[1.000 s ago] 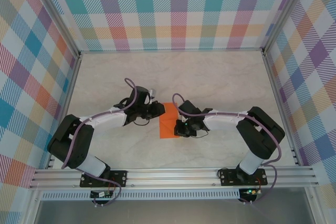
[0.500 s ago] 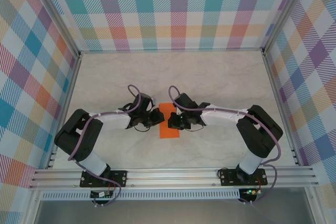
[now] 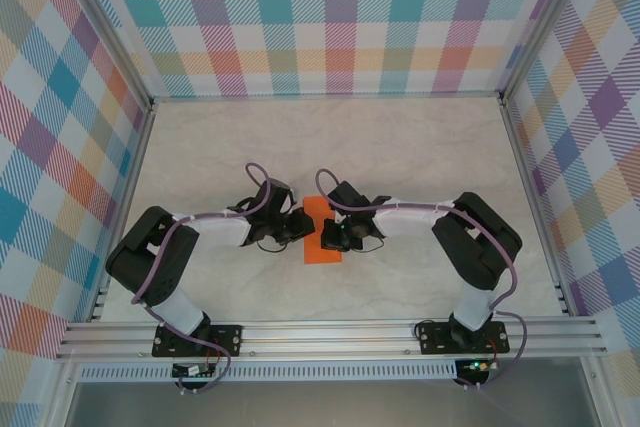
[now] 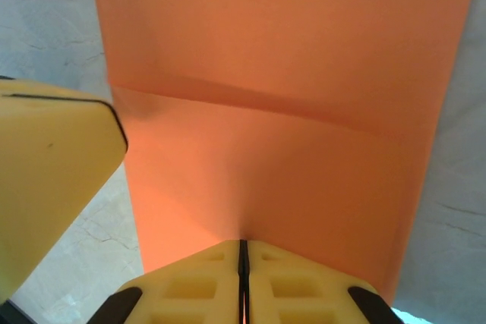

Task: Fold a paper plane with a square sheet of paper (pick it up from the middle)
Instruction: Fold the triangle a second time at the center of the table.

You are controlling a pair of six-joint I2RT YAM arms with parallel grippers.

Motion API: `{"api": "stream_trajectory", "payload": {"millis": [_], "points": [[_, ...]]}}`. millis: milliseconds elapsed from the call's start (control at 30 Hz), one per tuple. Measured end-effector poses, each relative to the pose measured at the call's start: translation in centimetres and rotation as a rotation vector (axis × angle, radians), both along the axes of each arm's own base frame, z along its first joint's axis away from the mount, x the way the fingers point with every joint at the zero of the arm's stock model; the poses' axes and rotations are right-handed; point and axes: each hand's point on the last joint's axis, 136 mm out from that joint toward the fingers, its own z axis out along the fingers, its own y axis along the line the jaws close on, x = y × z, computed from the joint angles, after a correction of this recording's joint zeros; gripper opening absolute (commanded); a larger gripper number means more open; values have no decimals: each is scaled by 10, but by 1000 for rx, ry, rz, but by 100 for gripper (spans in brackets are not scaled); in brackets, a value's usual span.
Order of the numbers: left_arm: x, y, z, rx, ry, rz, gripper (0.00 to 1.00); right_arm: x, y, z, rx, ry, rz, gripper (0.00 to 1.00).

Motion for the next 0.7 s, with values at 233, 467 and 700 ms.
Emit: {"api": "stream_trajectory", "payload": {"millis": [233,467,700], "points": [[-3,-7,0,-7,-7,-20,11,0,1,0,3,5,2,9],[-5,-2,-19,38,24,-3,9,0,1,0,13,17,2,10],[-3,-2,-19,46,38,16,8,-4,3,2,39,30,46,12]]}}
